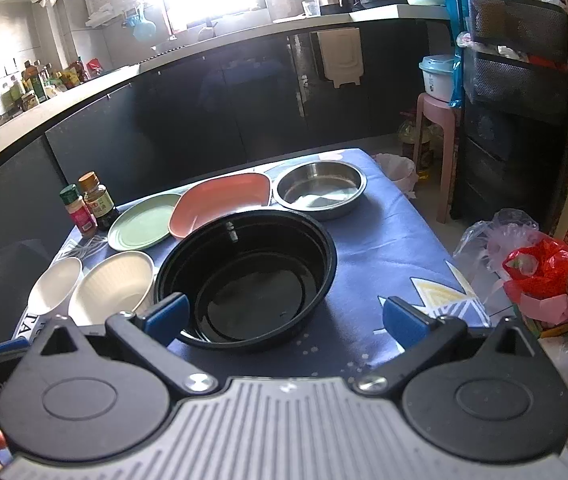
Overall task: Organize plates and bowls
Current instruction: 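Close the left gripper on the black bowl rim while the right gripper grips its other side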
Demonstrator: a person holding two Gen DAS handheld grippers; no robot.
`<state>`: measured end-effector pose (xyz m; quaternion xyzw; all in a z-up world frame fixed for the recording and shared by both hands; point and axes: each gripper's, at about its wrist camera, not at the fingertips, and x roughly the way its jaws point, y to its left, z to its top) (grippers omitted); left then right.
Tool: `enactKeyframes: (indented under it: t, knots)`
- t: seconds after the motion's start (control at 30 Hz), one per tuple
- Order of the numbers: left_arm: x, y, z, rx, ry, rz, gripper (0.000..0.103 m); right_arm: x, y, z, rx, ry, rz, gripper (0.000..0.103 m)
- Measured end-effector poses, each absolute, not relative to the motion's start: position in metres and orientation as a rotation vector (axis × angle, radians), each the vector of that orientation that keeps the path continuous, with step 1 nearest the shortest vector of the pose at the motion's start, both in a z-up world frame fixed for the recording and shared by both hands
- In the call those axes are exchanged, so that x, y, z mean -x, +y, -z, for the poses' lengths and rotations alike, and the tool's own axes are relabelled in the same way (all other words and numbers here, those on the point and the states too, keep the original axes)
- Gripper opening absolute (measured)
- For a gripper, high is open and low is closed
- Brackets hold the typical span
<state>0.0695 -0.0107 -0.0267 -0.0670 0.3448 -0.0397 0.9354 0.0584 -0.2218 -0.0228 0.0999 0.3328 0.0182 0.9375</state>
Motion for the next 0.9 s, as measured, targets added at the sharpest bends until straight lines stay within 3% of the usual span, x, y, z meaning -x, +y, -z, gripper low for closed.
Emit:
enactKeyframes:
  t: [0.43,0.63,0.7,0.8,0.9]
  knots:
    - [-0.093,-0.025,0.036,0.184,0.783,0.085,0.102,-0.075,-0.239,0.031,-0.242,0.706,-0.021,0.100]
    - [-0.110,-0.031,0.042,0.258,0.844,0.110,0.093,-0.091,-0.249,0.034,-0.251,0.719,-0.025,0.100]
    - [-0.117,-0.030,0.044,0.304,0.869,0.120,0.084,-0.097,-0.253,0.036,-0.260,0.727,-0.036,0.099]
    - [-0.127,-0.031,0.048,0.348,0.909,0.132,0.074,-0.106,-0.258,0.040,-0.280,0.748,-0.039,0.084]
    - [-0.136,-0.031,0.053,0.381,0.947,0.116,0.061,-0.118,-0.265,0.046,-0.318,0.785,-0.057,0.063]
